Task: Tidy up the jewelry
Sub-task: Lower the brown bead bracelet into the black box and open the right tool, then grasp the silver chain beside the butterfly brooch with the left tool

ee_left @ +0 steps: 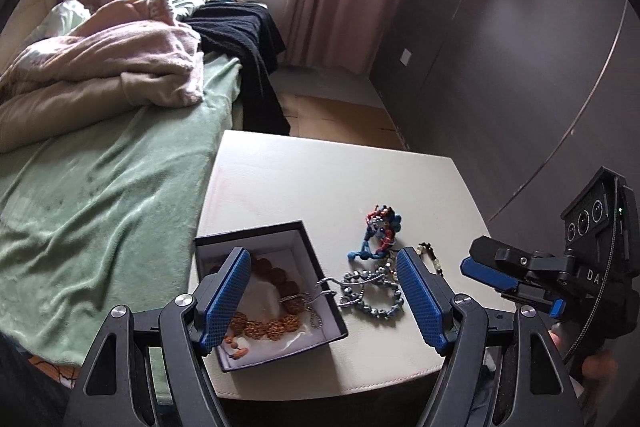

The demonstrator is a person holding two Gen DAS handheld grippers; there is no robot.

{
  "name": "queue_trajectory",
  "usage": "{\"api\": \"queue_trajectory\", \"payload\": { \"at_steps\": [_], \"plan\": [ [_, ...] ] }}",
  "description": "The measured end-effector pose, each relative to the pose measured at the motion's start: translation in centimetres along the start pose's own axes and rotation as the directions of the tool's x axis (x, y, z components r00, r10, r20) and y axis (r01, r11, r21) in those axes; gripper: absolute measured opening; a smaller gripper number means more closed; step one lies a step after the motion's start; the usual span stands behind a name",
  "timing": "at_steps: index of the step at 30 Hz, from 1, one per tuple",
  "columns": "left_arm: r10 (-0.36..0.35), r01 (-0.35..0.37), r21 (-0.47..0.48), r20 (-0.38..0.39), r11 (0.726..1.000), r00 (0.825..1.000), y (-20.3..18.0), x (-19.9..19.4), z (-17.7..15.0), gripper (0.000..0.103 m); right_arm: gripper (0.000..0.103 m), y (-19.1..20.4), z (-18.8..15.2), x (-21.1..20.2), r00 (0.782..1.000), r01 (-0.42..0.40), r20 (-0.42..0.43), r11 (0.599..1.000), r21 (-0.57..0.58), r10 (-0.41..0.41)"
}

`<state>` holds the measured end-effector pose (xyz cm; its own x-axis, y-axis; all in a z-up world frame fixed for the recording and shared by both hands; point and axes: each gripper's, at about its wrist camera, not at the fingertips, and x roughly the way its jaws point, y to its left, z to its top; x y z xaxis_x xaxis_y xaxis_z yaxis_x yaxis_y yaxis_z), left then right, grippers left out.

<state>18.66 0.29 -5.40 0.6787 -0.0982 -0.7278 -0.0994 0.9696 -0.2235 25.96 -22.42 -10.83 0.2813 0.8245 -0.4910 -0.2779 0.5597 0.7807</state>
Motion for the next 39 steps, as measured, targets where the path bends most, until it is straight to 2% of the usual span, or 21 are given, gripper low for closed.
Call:
{"api": "queue_trajectory", "payload": {
  "at_steps": [3,8,12,14,17,20,24,28,35,39],
  "plan": [
    [-0.013,0.014,0.059,-0.031,0.998,0.999,-2.0,1.4,0.3,0.074,0.063,-1.6,0.2,-0.8,1.000,0.016,0.001,0.999,0.051,-0.016],
    [-0.036,0.047,0.116,-0.095,0.992,0.995,-4.5,3.9,0.5,0.060,0.063,-3.6,0.5,-2.0,0.999,0.041,0.018,0.992,0.123,-0.044],
    [-0.055,0.080,0.141,-0.176,0.987,0.983,-6.2,6.8,0.4,0.053,0.063,-5.4,0.6,-2.8,0.998,0.052,0.033,0.981,0.186,-0.059],
    [-0.046,0.078,0.145,-0.215,0.986,0.976,-6.7,8.1,0.3,0.047,0.063,-6.2,0.6,-3.2,0.997,0.061,0.042,0.974,0.219,-0.071],
    [-0.033,0.074,0.149,-0.263,0.986,0.964,-7.3,10.0,0.1,0.045,0.063,-7.3,0.7,-3.6,0.995,0.070,0.048,0.964,0.257,-0.085],
    [-0.030,0.078,0.151,-0.292,0.985,0.956,-7.7,11.3,0.0,0.037,0.063,-8.1,0.7,-3.8,0.993,0.087,0.052,0.954,0.286,-0.106],
    [-0.001,0.058,0.168,-0.321,0.984,0.947,-8.2,13.0,-0.1,0.034,0.063,-8.9,1.0,-3.9,0.992,0.095,0.055,0.947,0.306,-0.117],
    [0.015,0.047,0.165,-0.354,0.985,0.935,-8.3,14.5,-0.4,0.025,0.063,-9.4,1.0,-3.8,0.992,0.090,0.051,0.941,0.326,-0.113],
    [0.076,-0.001,0.188,-0.389,0.982,0.918,-8.3,16.9,-1.0,0.025,0.063,-9.7,1.0,-3.9,0.993,0.089,0.048,0.937,0.337,-0.111],
    [0.097,-0.017,0.215,-0.368,0.976,0.925,-8.4,17.1,-1.1,0.025,0.063,-9.6,1.0,-3.6,0.993,0.091,0.038,0.940,0.328,-0.110]
  ]
}}
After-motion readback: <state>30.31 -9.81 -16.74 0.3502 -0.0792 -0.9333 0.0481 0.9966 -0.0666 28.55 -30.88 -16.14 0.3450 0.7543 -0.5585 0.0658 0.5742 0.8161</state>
